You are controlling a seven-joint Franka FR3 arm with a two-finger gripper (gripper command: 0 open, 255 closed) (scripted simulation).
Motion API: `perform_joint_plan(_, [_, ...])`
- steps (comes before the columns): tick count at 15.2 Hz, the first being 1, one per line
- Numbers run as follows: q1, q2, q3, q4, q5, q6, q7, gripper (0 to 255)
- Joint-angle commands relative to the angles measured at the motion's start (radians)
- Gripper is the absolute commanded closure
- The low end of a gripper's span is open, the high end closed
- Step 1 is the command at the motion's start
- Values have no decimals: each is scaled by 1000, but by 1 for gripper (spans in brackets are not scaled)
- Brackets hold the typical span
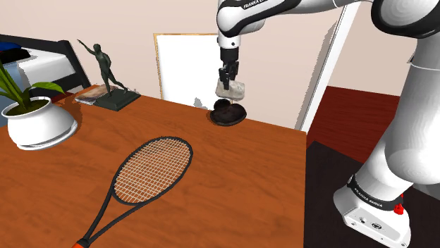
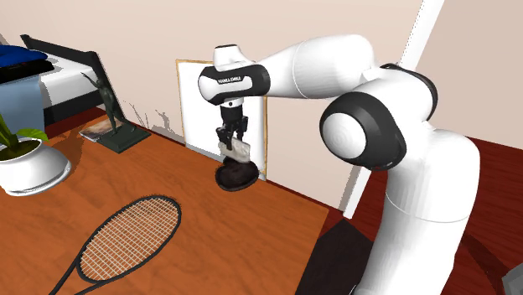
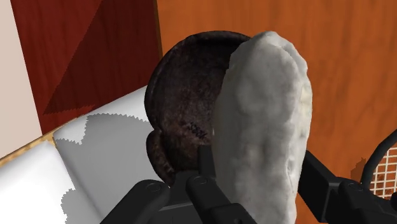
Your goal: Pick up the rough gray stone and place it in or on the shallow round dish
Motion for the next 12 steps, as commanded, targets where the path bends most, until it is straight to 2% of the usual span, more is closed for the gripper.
perform_joint_plan(1, [0,8,0,-17,1,26,-1,255])
perform_joint_plan(7, [0,30,1,-70,3,101,-4,255])
perform_joint_plan(12, [0,30,1,-70,3,101,-4,255])
